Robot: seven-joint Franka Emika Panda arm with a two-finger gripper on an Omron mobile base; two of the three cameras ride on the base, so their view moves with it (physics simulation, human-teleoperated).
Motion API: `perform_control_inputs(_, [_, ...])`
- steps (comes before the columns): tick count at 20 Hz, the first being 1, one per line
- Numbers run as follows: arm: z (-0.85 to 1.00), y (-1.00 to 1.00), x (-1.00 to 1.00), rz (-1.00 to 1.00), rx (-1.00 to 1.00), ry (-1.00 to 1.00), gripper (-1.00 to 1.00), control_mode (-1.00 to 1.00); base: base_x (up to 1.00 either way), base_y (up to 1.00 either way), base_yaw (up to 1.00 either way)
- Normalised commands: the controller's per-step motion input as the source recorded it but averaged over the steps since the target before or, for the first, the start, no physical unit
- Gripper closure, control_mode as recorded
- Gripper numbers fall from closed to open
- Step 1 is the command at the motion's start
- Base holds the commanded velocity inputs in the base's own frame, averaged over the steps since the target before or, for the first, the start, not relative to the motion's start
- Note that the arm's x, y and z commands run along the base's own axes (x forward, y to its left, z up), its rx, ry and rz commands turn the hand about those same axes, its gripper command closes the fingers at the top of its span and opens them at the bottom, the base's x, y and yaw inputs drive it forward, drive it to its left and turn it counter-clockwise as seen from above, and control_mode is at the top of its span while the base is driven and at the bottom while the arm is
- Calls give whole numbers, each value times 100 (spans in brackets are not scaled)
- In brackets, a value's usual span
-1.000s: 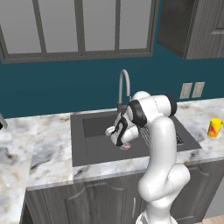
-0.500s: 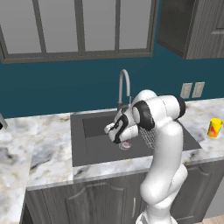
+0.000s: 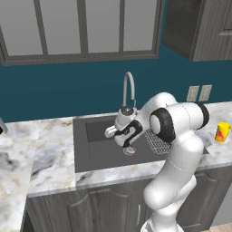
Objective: Remove the avocado and garlic from the sink. Then move the bowl and cup from the counter to the sink for washing.
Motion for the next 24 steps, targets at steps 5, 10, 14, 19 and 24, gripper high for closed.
perform_control_inputs(5, [31,29,-38,-8,-4,6,100,-100,0,0,0])
perform_control_inputs(10, [35,21,-38,-1,-1,6,100,-100,0,0,0])
perform_control_inputs(14, [36,24,-36,0,0,10,100,-100,0,0,0])
perform_control_inputs(19, [38,29,-29,1,0,6,100,-100,0,0,0])
perform_control_inputs(24, [29,40,-18,5,0,7,100,-100,0,0,0])
